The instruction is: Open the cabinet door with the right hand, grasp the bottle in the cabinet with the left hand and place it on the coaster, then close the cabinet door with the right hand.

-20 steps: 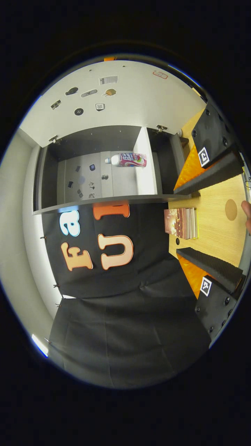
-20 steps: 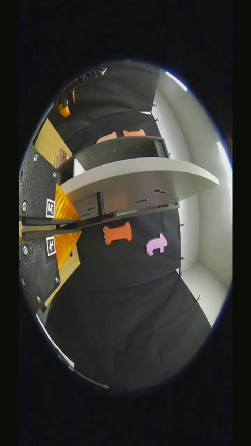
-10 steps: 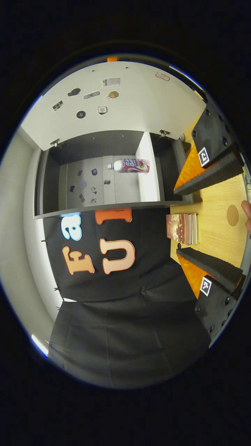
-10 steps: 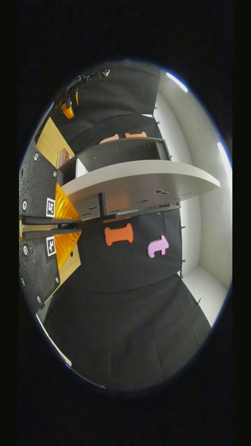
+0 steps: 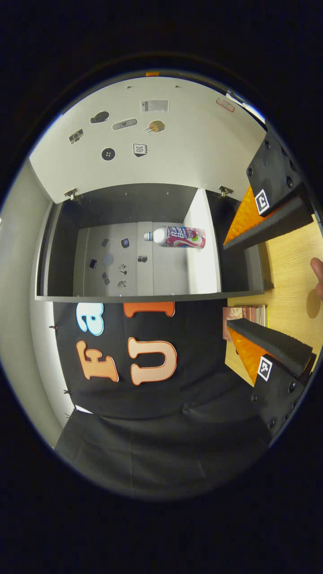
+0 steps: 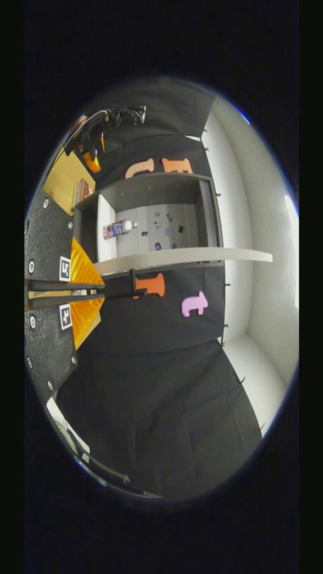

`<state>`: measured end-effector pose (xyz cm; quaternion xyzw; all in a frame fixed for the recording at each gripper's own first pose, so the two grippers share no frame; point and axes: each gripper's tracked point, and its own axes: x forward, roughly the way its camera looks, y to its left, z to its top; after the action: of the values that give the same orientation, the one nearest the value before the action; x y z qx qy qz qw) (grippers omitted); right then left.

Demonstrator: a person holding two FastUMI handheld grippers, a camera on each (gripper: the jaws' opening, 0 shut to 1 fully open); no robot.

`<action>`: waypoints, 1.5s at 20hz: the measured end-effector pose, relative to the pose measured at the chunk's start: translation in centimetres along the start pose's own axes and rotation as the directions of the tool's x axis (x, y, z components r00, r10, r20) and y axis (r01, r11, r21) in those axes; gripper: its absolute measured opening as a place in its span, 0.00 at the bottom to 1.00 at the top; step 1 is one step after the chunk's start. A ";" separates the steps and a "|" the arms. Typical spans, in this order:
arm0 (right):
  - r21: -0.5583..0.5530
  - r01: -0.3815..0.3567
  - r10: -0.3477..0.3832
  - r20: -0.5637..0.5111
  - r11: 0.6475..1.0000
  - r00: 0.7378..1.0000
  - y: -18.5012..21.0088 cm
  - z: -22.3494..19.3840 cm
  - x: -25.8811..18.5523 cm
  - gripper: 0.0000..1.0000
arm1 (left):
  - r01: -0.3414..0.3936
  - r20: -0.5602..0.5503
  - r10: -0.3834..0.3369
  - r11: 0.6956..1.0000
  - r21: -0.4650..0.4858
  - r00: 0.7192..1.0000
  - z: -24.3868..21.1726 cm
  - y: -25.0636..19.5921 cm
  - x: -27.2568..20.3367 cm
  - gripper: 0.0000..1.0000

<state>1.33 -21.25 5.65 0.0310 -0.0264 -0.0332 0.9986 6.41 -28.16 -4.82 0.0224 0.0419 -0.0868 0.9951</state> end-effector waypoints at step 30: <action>-0.067 -0.013 0.005 -0.125 0.998 0.992 10.8 -6.2 6.6 0.29 | 0.160 0.114 -0.161 0.987 0.019 0.980 5.0 -13.9 27.0 0.98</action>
<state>8.95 -10.60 0.46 -0.0010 0.0370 -0.0276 0.9989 30.83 -46.70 -2.75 0.0187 -0.0144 -0.1682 0.9855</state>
